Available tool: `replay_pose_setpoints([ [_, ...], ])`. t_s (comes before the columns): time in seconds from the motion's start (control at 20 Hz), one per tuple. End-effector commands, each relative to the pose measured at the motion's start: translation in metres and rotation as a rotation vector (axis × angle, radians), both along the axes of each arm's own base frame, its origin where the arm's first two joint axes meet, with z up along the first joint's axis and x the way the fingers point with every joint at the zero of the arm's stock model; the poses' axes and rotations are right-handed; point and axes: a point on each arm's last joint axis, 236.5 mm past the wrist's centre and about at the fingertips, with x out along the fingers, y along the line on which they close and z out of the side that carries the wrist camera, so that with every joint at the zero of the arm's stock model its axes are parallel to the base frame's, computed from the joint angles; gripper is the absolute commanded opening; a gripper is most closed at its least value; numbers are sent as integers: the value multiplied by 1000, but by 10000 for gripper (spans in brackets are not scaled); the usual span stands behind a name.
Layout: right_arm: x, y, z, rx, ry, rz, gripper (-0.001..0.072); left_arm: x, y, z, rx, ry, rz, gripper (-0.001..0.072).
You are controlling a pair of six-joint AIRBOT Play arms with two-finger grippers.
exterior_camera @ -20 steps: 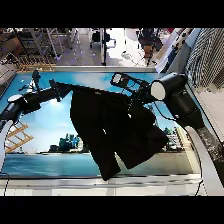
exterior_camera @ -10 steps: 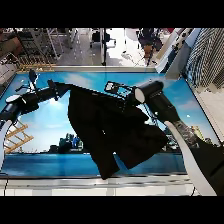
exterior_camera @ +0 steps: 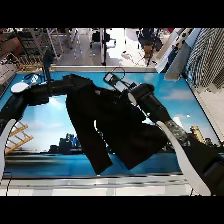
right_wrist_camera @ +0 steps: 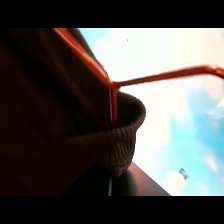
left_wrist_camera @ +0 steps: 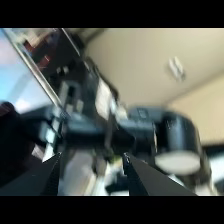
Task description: Fold the clothes and pants, and hang the long-sleeved shirts on hangers.
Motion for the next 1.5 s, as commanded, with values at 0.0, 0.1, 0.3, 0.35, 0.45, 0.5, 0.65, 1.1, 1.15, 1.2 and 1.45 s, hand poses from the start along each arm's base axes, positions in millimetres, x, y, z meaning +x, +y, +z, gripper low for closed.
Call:
replay_pose_setpoints([
  [0.0, -12, 3, 53, 242, -33, -89, 21, -30, 6, 36, 40, -66, -16, 428],
  [0.1, -19, -11, 96, 380, -75, -148, 21, -52, 21, 57, 34, -67, -29, 428],
  [0.3, -21, -57, 191, 732, -241, -323, 22, -114, 35, 108, 65, -222, -43, 428],
  [0.35, -23, -74, 218, 814, -303, -364, 22, -126, 39, 120, 70, -259, -28, 428],
  [0.45, -31, -120, 265, 941, -434, -462, 22, -145, 48, 139, 83, -325, 13, 428],
  [0.5, -38, -150, 282, 950, -504, -528, 22, -150, 54, 145, 91, -348, 38, 427],
  [0.65, -80, -266, 305, 783, -660, -776, 22, -152, 72, 143, 148, -367, 95, 422],
  [1.1, -401, -541, 359, 65, -983, -1813, 21, -124, 104, 71, 431, -256, 141, 422],
  [1.15, -422, -549, 371, 20, -1055, -1845, 21, -122, 107, 66, 451, -253, 147, 421],
  [1.2, -438, -555, 380, -10, -1112, -1870, 21, -120, 110, 61, 477, -246, 157, 421],
  [1.45, -489, -595, 426, -259, -1333, -1860, 21, -111, 130, 35, 611, -205, 201, 421],
])
